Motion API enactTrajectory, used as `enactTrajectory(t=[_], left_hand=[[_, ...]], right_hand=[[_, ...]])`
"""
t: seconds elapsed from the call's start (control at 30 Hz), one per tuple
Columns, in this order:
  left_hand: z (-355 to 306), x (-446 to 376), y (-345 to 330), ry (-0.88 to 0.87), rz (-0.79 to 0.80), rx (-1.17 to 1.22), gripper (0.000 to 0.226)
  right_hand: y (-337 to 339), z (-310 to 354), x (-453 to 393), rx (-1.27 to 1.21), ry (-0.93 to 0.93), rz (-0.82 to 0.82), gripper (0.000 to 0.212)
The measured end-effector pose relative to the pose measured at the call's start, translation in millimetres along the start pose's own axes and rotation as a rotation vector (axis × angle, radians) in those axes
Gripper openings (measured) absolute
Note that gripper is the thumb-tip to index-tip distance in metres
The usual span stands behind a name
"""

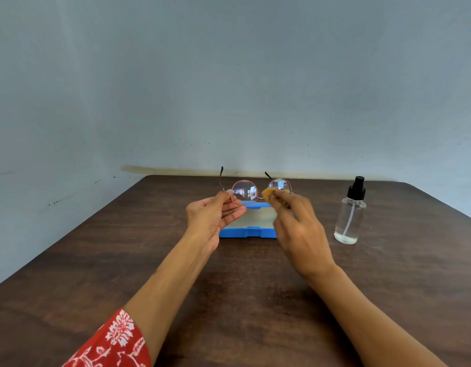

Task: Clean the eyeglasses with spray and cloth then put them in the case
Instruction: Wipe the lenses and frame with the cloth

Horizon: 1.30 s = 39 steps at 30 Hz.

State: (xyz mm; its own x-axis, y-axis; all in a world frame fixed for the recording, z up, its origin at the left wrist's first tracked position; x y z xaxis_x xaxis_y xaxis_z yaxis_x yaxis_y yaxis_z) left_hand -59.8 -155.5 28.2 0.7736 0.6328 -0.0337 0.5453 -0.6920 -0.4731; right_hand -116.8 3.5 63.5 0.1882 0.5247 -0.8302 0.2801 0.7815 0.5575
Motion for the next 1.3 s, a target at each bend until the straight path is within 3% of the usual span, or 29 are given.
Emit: enactTrajectory(t=[0.13,0.33,0.5,0.73,0.9,1.13,1.3], left_hand=[[3.2,0.1,-2.4,0.014,0.000,-0.006,0.011],[0.4,0.8,0.4,-0.003,-0.011,-0.026,0.010],[-0.1,-0.2,0.1,0.001,-0.012,-0.033,0.011],[0.6,0.9,1.2,0.004,-0.023,-0.072,0.011],[1.1,-0.6,0.1,0.008,-0.013,-0.074,0.010],[0.6,0.3,2.1,0.001,-0.020,-0.090,0.011],[0.0,-1.1,1.7,0.012,-0.018,-0.084,0.010]], right_hand=[[5.9,-22.6,4.7,-0.008,-0.133,-0.063,0.042],[-12.6,13.3,1.2,-0.025,0.059,0.054,0.040],[3.1,-27.6,6.4,-0.064,-0.186,-0.067,0.043],[-10.1,10.3,1.4,-0.046,0.028,0.072,0.042],[4.5,-30.8,7.6,-0.143,-0.227,-0.050,0.049],[-11.9,9.0,2.8,-0.063,0.019,0.102,0.046],[1.0,-29.1,8.0,-0.132,-0.225,-0.019,0.045]])
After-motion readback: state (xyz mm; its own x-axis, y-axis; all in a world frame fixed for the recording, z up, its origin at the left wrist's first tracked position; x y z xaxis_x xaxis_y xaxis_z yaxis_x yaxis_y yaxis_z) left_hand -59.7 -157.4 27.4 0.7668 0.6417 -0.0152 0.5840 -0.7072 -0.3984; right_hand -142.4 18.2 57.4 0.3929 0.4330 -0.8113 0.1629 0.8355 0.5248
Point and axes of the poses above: each hand's wrist, its own x-axis away from the middle knuckle, its own y-axis out of the back of the hand, z = x × y, the point moved 9 cm from there along -x, towards the middle knuckle, and after that the axes turned 11 degrees about z, right-handed, at the moved point
